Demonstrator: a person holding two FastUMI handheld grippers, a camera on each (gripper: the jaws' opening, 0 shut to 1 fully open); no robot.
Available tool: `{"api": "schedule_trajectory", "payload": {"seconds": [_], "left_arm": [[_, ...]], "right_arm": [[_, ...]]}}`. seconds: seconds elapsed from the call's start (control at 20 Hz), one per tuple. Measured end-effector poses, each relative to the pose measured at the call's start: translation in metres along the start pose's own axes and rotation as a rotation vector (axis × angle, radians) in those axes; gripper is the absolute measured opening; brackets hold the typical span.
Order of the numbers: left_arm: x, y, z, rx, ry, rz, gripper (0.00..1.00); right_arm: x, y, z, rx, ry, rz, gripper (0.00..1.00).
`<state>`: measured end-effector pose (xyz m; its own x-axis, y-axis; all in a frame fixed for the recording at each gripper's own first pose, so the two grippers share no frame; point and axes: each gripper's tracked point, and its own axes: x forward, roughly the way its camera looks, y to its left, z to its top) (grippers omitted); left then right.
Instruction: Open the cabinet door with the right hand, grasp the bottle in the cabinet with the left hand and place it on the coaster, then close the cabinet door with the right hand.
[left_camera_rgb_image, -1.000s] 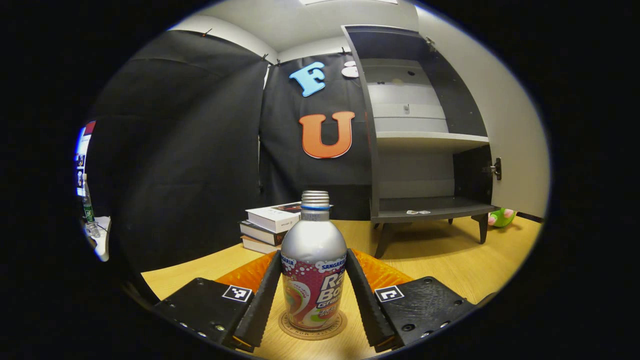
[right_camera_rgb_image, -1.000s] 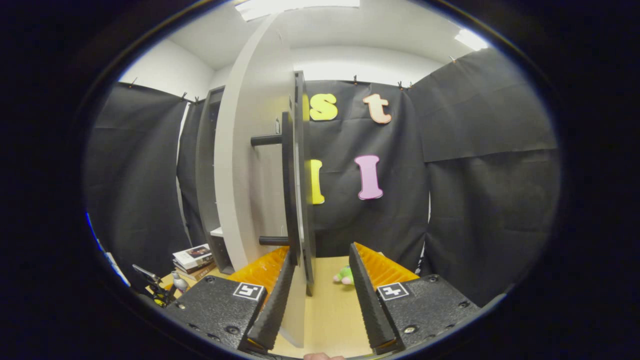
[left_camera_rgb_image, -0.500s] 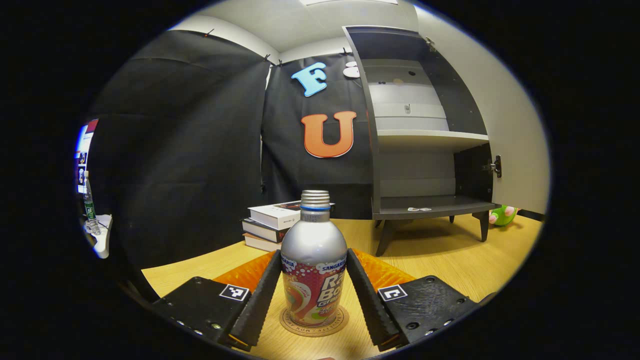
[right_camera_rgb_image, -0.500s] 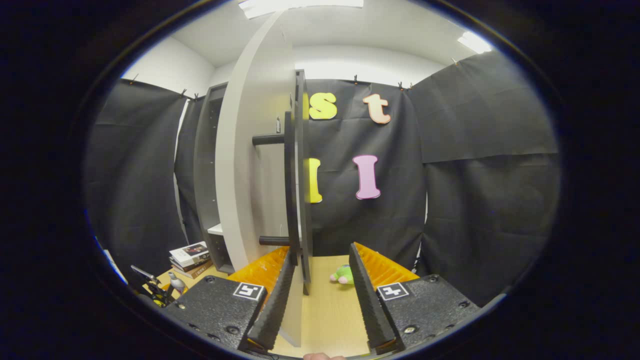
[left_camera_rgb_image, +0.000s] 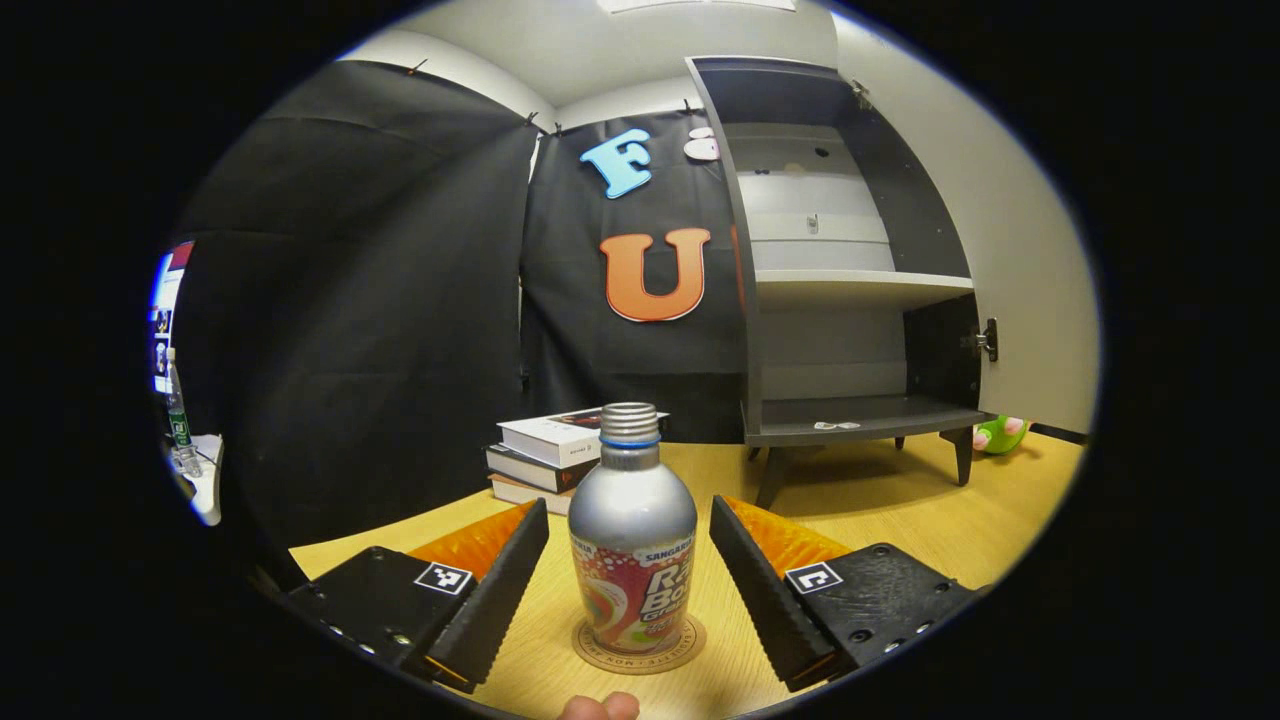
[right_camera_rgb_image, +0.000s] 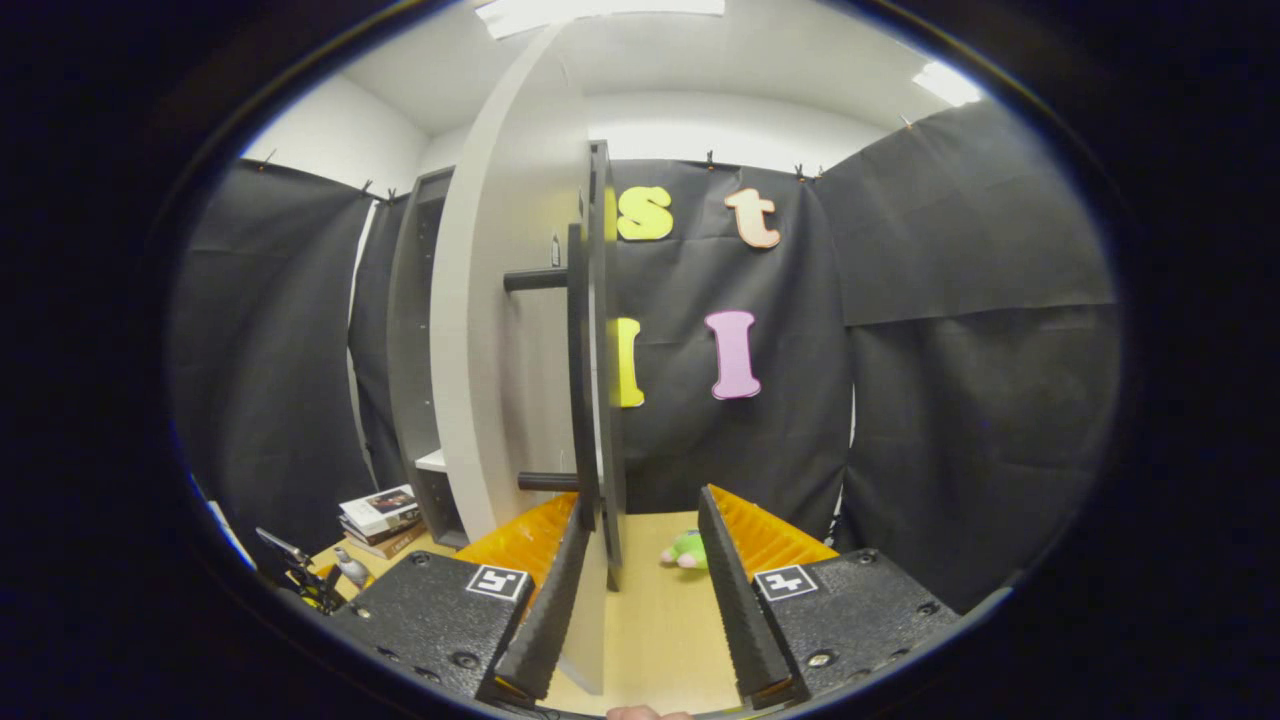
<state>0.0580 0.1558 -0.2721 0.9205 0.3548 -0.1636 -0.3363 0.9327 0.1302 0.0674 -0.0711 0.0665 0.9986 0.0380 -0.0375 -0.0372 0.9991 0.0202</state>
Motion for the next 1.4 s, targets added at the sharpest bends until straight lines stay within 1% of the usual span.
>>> {"api": "schedule_trajectory", "payload": {"seconds": [0.1, 0.2, 0.4, 0.5, 0.6, 0.7, 0.85, 1.0, 1.1, 1.15, 1.25, 1.3, 1.35, 1.4], "left_arm": [[-0.006, 0.002, 0.015, 0.003, -0.005, 0.003, 0.98], [-0.014, 0.005, 0.043, 0.006, -0.027, 0.001, 0.98], [-0.034, -0.007, 0.113, -0.007, -0.058, -0.058, 0.98], [-0.043, -0.007, 0.141, 0.003, -0.061, -0.061, 0.98], [-0.049, -0.012, 0.168, 0.0, -0.07, -0.079, 0.97], [-0.056, -0.01, 0.19, -0.004, -0.066, -0.062, 0.98], [-0.071, -0.022, 0.225, -0.033, -0.088, -0.098, 0.98], [-0.08, -0.028, 0.239, -0.048, -0.081, -0.117, 0.98], [-0.087, -0.036, 0.246, -0.067, -0.088, -0.143, 0.98], [-0.09, -0.039, 0.247, -0.072, -0.084, -0.155, 0.98], [-0.096, -0.039, 0.255, -0.062, -0.089, -0.152, 0.98], [-0.099, -0.04, 0.256, -0.055, -0.085, -0.156, 1.0], [-0.1, -0.044, 0.256, -0.055, -0.077, -0.163, 0.97], [-0.101, -0.048, 0.257, -0.062, -0.078, -0.177, 0.97]], "right_arm": [[0.0, 0.0, 0.0, 0.007, -0.006, 0.003, 0.69], [-0.001, 0.0, 0.0, 0.013, -0.011, 0.009, 0.69], [0.001, 0.0, -0.001, 0.024, -0.024, 0.018, 0.69], [0.0, 0.0, 0.0, 0.022, -0.036, 0.019, 0.69], [0.0, -0.001, 0.0, 0.014, -0.05, 0.015, 0.69], [-0.002, -0.002, -0.001, 0.004, -0.048, 0.002, 0.69], [-0.011, -0.003, -0.003, -0.016, -0.041, -0.012, 0.69], [-0.02, -0.004, -0.006, -0.012, -0.047, 0.002, 0.7], [-0.025, -0.007, -0.003, 0.038, -0.062, 0.02, 0.71], [-0.025, -0.016, -0.001, 0.046, -0.065, 0.003, 0.72], [-0.024, -0.035, 0.01, 0.04, -0.089, -0.044, 0.74], [-0.022, -0.04, 0.016, 0.04, -0.109, -0.057, 0.75], [-0.017, -0.041, 0.019, 0.042, -0.115, -0.062, 0.74], [-0.013, -0.039, 0.02, 0.047, -0.118, -0.055, 0.72]]}}
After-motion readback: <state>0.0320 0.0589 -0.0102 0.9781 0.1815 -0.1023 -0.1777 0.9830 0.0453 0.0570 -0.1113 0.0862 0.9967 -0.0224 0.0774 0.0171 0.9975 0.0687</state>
